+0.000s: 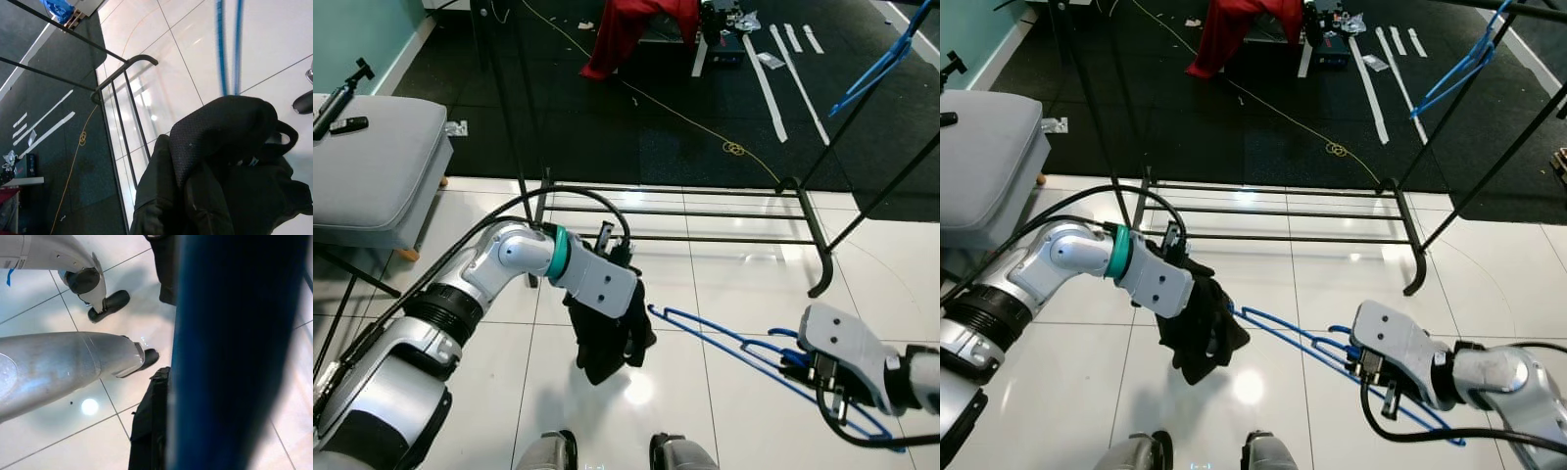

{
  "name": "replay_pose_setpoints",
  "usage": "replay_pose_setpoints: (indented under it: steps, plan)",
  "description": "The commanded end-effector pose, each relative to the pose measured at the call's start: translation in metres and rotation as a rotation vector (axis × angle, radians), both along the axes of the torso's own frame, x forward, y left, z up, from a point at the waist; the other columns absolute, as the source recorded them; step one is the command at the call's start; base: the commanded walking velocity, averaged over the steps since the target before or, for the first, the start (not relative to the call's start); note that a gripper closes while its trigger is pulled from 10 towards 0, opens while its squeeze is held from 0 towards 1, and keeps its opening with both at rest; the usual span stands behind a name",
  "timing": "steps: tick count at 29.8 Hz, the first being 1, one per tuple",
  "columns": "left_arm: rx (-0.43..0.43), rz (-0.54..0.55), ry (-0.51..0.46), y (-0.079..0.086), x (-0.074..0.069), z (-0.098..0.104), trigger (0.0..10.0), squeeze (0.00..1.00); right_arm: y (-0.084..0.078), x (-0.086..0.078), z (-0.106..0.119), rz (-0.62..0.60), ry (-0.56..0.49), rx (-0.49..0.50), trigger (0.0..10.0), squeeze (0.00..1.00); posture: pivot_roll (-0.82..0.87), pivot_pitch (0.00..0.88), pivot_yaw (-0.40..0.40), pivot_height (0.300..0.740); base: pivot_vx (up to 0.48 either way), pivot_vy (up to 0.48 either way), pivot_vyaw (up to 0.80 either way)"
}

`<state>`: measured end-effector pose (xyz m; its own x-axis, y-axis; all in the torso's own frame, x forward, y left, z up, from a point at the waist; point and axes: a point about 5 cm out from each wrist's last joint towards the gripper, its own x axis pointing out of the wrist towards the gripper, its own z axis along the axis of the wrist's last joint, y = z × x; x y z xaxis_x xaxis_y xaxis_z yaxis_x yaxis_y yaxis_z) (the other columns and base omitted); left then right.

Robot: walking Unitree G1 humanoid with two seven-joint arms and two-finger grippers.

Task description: Hang hanger

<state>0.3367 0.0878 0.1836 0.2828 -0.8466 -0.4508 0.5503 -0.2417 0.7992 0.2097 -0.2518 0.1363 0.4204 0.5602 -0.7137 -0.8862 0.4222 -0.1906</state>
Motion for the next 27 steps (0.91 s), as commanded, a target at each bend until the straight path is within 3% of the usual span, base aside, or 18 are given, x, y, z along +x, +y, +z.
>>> replay_pose_setpoints:
  steps: [1,8,15,27]
  plan:
    - [-0.007,0.006,0.000,-0.001,0.000,0.000,10.0,0.00,0.000,-0.006,0.002,0.020,0.042,0.010,10.0,0.00,-0.11,0.114,0.032,0.740,0.000,0.000,0.00]
    - [0.003,0.022,-0.009,-0.001,0.002,0.001,10.0,0.00,-0.005,-0.013,0.005,0.041,0.085,-0.011,10.0,0.00,-0.12,0.118,0.030,0.740,0.000,0.000,0.00]
    - [0.001,0.018,0.002,-0.003,-0.002,0.005,10.0,0.00,-0.008,-0.004,0.000,0.006,0.048,-0.032,10.0,0.00,-0.11,0.119,0.028,0.740,0.000,0.000,0.00]
    - [-0.021,-0.004,0.015,-0.012,-0.009,0.014,10.0,0.00,-0.006,-0.002,-0.011,-0.021,0.086,0.017,10.0,0.00,-0.11,0.123,0.022,0.740,0.000,0.000,0.00]
